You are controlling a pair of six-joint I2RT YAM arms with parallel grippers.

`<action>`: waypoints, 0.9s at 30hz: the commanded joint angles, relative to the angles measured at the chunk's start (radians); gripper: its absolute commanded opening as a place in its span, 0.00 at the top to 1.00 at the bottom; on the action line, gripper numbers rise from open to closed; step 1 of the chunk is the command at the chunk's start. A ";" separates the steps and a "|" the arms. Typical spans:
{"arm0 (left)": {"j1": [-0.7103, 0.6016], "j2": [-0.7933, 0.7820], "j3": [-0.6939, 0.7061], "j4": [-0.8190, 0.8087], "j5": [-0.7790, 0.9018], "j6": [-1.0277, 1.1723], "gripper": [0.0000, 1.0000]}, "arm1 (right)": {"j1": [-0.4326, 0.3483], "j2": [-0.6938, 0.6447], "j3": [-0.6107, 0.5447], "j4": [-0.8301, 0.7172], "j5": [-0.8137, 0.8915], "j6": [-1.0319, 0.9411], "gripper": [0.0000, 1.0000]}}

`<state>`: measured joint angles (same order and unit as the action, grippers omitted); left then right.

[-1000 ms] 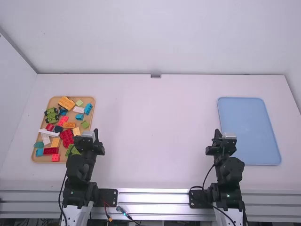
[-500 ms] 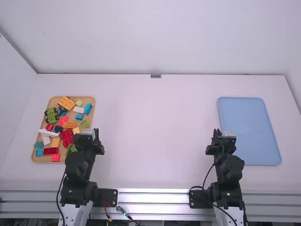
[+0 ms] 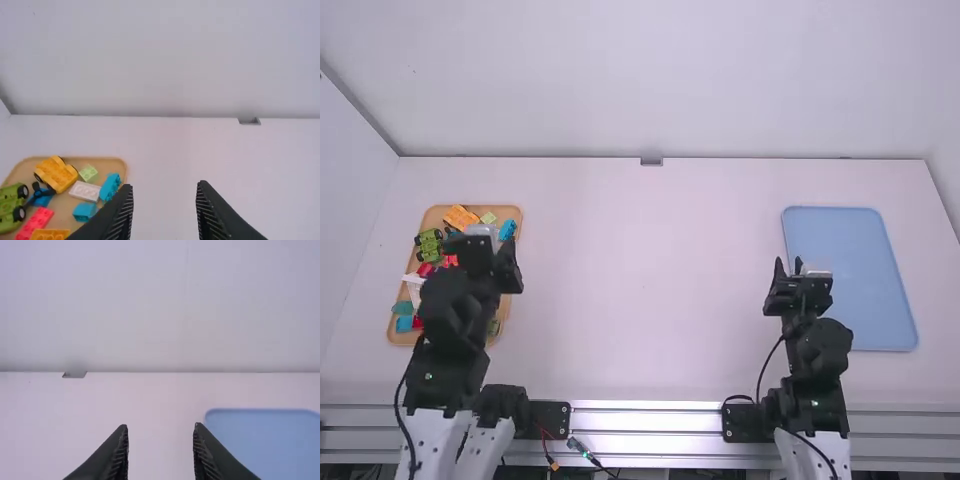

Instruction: Assemble lego blocks to make yellow taxi

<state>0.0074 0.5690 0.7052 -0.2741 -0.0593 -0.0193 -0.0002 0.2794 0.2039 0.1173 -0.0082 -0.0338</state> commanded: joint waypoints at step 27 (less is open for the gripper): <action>0.334 1.180 1.139 -0.316 0.087 -0.272 0.14 | 0.018 0.438 0.373 0.175 -0.014 -0.048 0.14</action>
<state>0.3267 1.6939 1.7901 -0.5793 0.0154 -0.2455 0.0113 0.6952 0.5285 0.2859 -0.0204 -0.0795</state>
